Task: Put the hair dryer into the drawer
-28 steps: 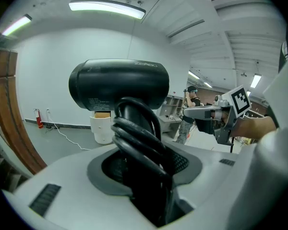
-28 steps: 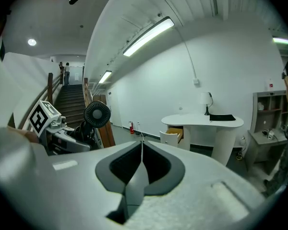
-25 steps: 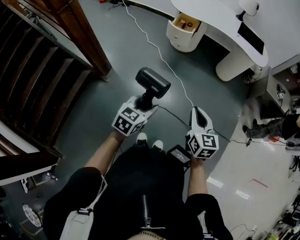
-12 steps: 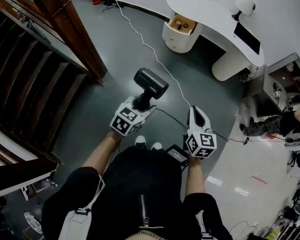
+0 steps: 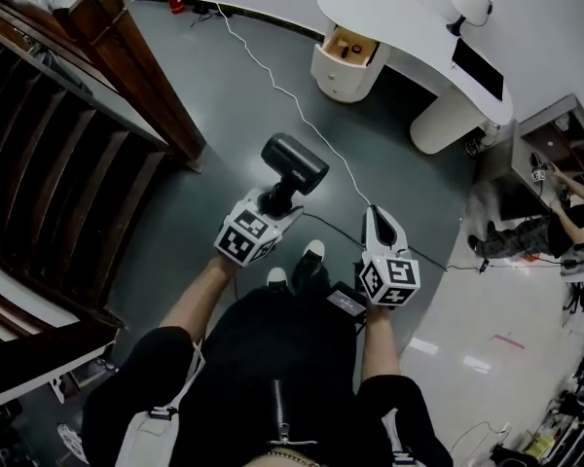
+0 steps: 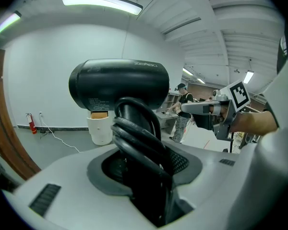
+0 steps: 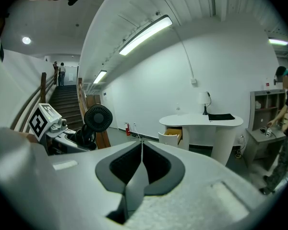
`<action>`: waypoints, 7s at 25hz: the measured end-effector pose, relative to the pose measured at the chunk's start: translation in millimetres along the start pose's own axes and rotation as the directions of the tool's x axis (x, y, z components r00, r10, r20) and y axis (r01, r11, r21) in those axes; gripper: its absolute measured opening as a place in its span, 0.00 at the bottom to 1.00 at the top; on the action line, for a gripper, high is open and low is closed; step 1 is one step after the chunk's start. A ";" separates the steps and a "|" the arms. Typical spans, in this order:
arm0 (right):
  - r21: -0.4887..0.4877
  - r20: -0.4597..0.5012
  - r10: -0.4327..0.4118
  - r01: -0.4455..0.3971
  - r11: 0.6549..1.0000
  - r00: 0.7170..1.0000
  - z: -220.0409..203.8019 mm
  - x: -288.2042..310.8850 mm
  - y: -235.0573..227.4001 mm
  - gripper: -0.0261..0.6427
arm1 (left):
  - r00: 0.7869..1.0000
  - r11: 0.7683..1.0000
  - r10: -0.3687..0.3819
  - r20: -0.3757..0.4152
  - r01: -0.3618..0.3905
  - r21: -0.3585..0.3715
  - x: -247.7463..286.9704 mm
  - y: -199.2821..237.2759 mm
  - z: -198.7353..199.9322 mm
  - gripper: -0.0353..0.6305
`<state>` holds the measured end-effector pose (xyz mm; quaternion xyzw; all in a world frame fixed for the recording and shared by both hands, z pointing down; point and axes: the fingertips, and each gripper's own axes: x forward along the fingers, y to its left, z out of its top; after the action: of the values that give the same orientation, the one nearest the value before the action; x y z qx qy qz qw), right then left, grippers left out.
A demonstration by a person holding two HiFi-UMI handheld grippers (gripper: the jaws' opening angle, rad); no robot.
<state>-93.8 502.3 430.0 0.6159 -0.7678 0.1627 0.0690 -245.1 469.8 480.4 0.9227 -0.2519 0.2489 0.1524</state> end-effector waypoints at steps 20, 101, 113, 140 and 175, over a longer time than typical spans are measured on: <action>0.042 -0.016 0.021 -0.021 0.999 1.000 43.0 107.0 -85.2 0.05 | 0.999 1.000 -0.002 -0.054 0.001 -0.009 99.0 63.9 63.8 0.35; 0.074 -0.086 0.044 -0.038 0.997 0.995 195.4 561.8 -233.9 0.05 | 0.970 0.993 -0.109 -0.217 0.114 0.012 352.7 411.9 234.6 0.35; 0.085 -0.102 0.020 -0.011 0.996 0.995 198.7 585.3 -292.3 0.05 | 0.956 0.982 -0.167 -0.241 0.182 0.043 410.6 413.4 257.4 0.35; 0.107 -0.081 0.085 -0.076 0.991 0.993 222.7 623.4 -373.5 0.05 | 0.952 0.981 -0.125 -0.279 0.160 0.107 493.4 417.9 304.2 0.35; 0.178 -0.168 -0.093 0.123 0.976 0.981 182.4 624.4 -377.4 0.05 | 0.811 0.782 -0.249 -0.529 0.491 0.385 528.3 450.5 265.8 0.35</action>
<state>143.9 -206.3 512.5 0.6458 -0.7062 0.2788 0.0806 8.8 -216.1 613.3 0.8774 0.0564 0.4764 0.0070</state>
